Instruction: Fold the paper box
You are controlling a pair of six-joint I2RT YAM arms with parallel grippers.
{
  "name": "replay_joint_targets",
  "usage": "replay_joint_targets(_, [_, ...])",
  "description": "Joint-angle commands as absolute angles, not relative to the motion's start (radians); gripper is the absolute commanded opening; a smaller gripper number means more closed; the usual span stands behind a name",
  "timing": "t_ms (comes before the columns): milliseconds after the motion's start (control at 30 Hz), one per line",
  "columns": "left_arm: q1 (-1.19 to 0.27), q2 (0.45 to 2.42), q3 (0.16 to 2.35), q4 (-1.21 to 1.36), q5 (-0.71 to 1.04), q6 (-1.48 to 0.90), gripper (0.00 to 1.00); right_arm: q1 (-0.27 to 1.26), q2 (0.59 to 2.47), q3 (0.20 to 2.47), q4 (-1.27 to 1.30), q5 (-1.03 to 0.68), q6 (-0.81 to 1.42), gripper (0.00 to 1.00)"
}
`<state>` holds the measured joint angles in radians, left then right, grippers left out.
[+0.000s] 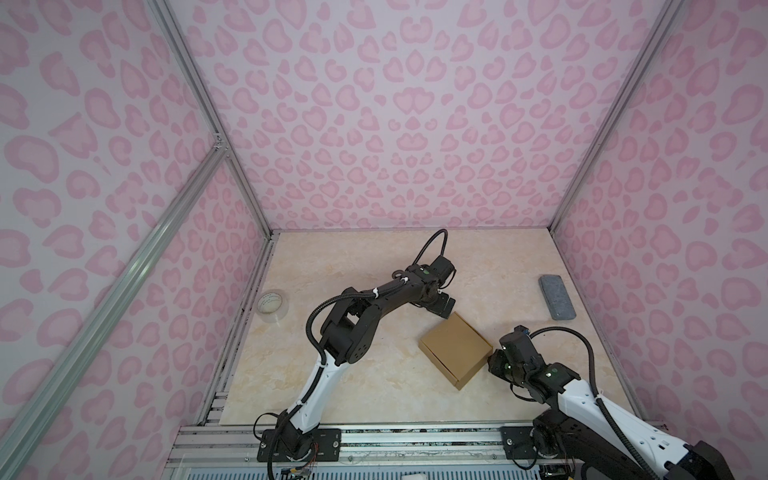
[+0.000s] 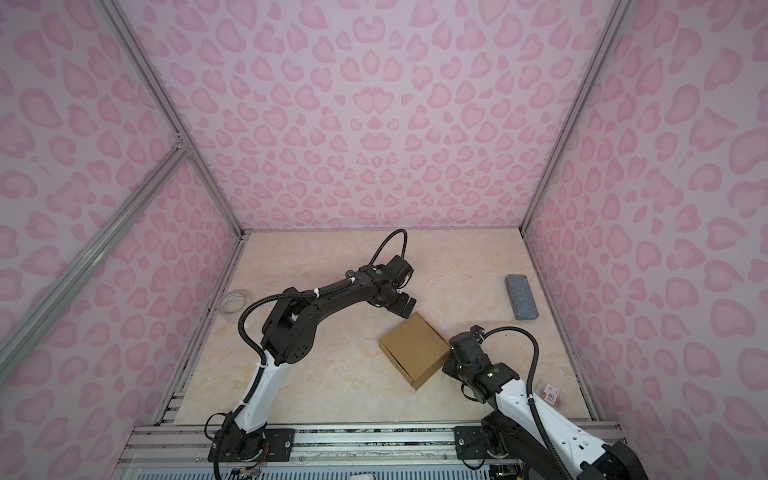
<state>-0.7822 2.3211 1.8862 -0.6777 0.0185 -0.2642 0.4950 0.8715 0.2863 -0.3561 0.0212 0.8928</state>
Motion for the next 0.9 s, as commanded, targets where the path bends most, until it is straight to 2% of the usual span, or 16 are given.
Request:
replay_joint_targets(0, [-0.792,2.292,1.862,-0.642,0.095,-0.292,0.99,0.497,0.913,0.274,-0.216,-0.01,0.896,0.36])
replay_joint_targets(233, [-0.809,2.286,1.821,-0.605,0.143,-0.307,0.99,0.519,0.963,0.272,-0.07,-0.039,0.92,0.37])
replay_joint_targets(433, [-0.811,2.277,1.816,-0.596,0.157,-0.31,0.98,0.565,0.985,0.303,-0.066,-0.009,0.919,0.37])
replay_joint_targets(600, [-0.806,2.254,1.812,-0.616,0.099,-0.3,0.98,0.565,0.959,0.318,-0.194,-0.023,0.926,0.38])
replay_joint_targets(867, [-0.787,2.22,1.772,-0.608,0.035,-0.318,0.98,0.565,0.763,0.305,-0.453,0.0,0.923,0.41])
